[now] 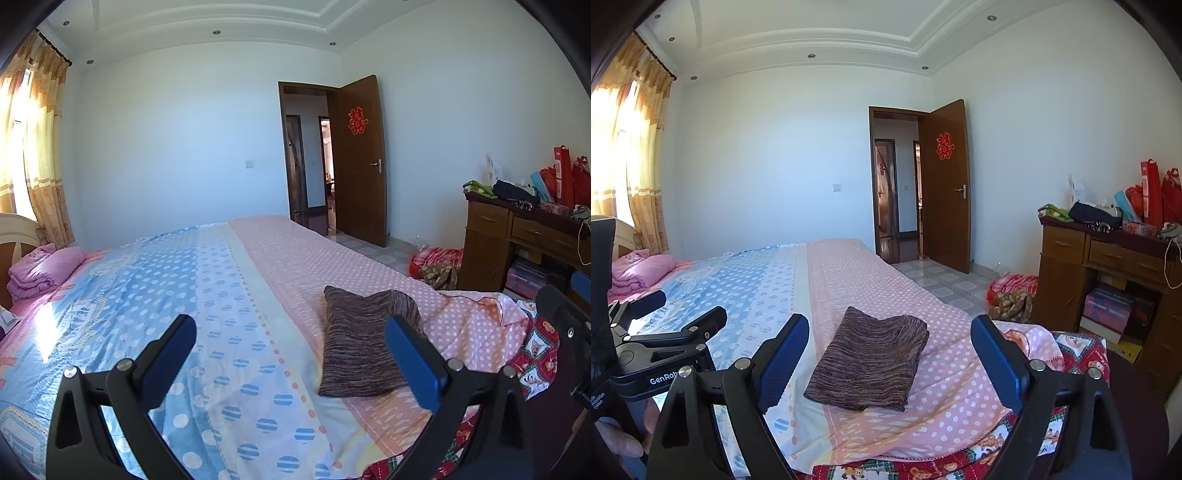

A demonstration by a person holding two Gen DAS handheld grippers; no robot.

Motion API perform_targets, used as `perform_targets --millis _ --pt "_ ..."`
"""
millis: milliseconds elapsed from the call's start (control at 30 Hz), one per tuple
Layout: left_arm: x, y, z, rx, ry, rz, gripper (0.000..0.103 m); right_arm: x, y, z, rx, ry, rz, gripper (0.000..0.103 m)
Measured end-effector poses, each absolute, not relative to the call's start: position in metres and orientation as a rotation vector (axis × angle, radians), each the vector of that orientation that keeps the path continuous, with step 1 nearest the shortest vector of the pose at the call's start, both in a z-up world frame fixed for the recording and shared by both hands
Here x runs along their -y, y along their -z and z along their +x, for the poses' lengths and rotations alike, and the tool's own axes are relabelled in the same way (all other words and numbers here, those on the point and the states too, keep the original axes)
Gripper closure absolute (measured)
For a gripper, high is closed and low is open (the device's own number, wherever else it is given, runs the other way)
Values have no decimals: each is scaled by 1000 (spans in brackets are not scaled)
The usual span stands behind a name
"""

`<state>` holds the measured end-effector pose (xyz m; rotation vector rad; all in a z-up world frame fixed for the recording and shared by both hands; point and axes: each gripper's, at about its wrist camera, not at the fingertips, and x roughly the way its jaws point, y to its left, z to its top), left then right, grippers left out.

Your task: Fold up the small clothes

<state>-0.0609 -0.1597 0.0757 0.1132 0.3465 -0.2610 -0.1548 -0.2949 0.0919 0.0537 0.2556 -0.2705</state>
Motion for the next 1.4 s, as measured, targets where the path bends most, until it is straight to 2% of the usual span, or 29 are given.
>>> perform_targets --millis 1400 --pt "163 -70 -59 -382 254 162 0 301 -86 -154 -288 259 51 13"
